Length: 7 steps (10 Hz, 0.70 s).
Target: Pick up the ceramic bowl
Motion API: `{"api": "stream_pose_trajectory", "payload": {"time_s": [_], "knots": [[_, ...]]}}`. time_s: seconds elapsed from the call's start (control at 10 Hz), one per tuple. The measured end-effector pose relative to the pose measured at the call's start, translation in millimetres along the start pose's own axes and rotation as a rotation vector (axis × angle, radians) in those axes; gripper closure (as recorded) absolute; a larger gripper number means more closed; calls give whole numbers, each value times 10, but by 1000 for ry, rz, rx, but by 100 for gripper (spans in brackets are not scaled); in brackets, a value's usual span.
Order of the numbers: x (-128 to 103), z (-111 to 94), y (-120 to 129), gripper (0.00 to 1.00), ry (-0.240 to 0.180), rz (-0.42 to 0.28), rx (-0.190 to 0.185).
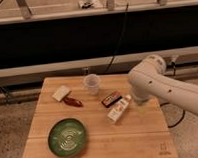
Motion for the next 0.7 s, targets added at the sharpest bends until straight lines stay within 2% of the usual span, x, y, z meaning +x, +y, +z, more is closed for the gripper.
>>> {"api": "stream_pose_trajectory", "payload": {"time_s": [0.3,0.7], "knots": [[-200,48,15,20,14,-115,7],[-681,114,-35,20,33,-283,20]]}}
